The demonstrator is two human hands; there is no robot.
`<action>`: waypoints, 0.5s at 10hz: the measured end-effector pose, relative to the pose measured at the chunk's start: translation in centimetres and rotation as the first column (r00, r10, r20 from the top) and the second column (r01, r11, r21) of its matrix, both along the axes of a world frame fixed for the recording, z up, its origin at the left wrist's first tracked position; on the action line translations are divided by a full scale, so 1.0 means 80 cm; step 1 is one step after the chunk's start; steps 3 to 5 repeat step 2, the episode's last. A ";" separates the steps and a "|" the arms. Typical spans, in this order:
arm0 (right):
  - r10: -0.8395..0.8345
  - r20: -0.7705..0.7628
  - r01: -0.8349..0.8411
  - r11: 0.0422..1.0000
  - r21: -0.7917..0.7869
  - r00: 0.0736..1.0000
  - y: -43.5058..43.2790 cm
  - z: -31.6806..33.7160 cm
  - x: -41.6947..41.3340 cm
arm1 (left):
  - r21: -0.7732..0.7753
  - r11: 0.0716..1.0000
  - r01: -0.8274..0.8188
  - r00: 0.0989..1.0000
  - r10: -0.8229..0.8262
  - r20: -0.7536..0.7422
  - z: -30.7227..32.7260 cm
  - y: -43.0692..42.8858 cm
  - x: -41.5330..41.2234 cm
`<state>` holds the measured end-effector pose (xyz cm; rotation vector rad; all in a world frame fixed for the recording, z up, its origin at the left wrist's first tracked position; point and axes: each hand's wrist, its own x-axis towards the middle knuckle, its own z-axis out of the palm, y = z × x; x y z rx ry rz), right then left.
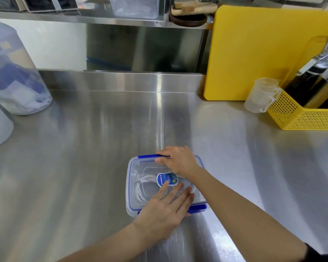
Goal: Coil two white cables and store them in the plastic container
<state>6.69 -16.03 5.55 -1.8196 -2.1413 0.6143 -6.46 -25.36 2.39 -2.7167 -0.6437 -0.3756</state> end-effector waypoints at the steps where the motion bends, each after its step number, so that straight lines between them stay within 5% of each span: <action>1: 0.018 0.007 -0.018 1.000 -0.004 1.000 -0.002 0.005 0.001 | -0.072 0.997 0.014 1.000 -0.013 0.005 0.009 0.001 -0.002; 2: 0.038 0.016 -0.037 0.995 -0.088 0.999 -0.004 0.009 0.005 | -0.296 0.955 0.002 0.990 0.040 0.133 0.039 0.003 -0.006; 5: 0.038 0.016 -0.037 0.995 -0.088 0.999 -0.004 0.009 0.005 | -0.296 0.955 0.002 0.990 0.040 0.133 0.039 0.003 -0.006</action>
